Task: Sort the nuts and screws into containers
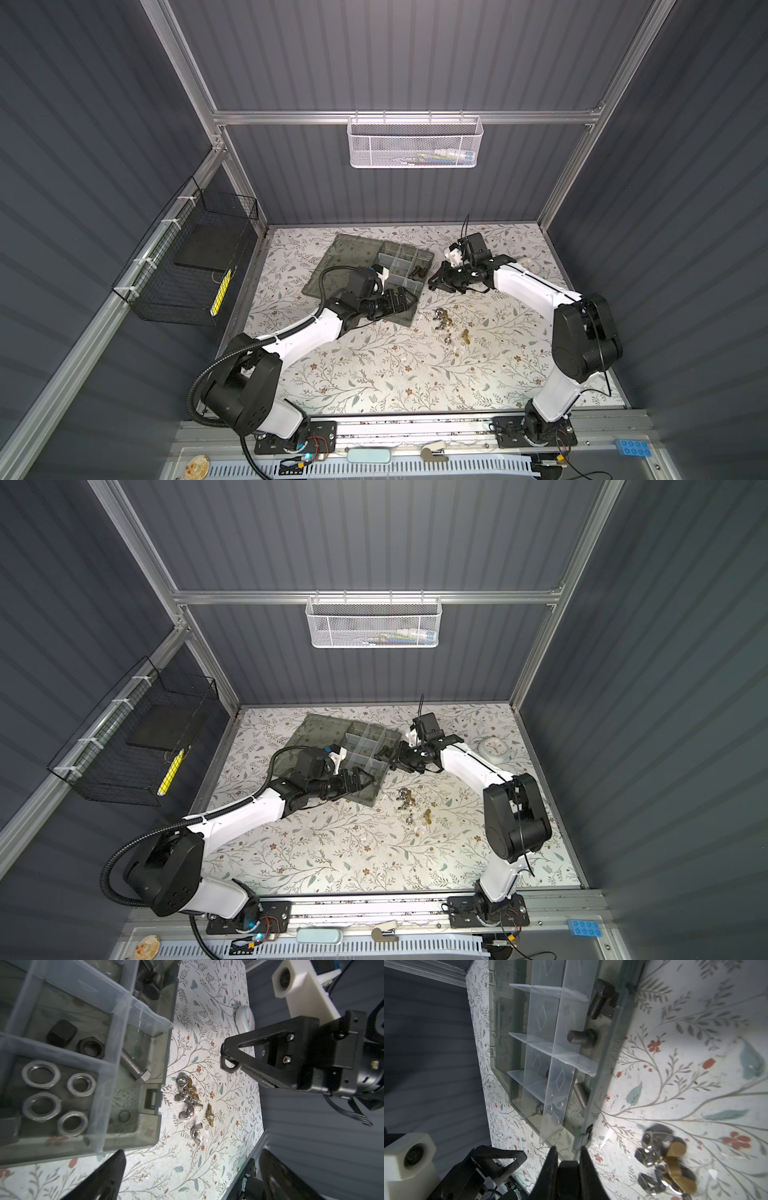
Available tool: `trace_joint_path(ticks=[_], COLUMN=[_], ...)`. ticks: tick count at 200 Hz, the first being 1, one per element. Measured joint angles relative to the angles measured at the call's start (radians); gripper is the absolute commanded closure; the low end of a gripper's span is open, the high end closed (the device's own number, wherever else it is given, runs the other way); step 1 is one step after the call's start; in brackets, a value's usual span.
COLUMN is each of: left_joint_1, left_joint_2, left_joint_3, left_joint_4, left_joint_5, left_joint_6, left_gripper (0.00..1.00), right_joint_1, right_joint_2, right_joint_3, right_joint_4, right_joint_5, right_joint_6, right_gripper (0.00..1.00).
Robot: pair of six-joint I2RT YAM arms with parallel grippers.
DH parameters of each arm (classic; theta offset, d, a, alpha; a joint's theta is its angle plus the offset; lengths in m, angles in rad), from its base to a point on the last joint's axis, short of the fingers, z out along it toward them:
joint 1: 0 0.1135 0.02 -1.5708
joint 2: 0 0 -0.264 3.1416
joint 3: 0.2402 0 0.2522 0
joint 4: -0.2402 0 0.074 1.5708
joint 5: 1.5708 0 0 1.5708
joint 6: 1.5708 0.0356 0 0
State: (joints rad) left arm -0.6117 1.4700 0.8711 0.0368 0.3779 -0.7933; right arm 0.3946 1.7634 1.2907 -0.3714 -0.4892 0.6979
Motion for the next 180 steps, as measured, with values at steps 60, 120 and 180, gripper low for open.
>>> trace_joint_path(ticks=[60, 120, 180], left_joint_1=[0.054, 0.119, 0.153], left_joint_2=[-0.043, -0.061, -0.065], left_joint_3=[-0.030, -0.079, -0.082], left_joint_4=[0.001, 0.001, -0.001], left_joint_5=[0.036, 0.074, 0.095], left_joint_6=[0.000, 0.000, 0.000], left_gripper=[0.00, 0.00, 0.00], right_joint_1=[0.063, 0.089, 0.113], right_joint_2=[0.146, 0.270, 0.381], right_joint_3=[0.127, 0.219, 0.299], right_joint_4=[0.061, 0.130, 0.164], right_joint_5=[-0.051, -0.090, -0.110], right_joint_6=[0.063, 0.132, 0.175], right_gripper=[0.84, 0.82, 0.79])
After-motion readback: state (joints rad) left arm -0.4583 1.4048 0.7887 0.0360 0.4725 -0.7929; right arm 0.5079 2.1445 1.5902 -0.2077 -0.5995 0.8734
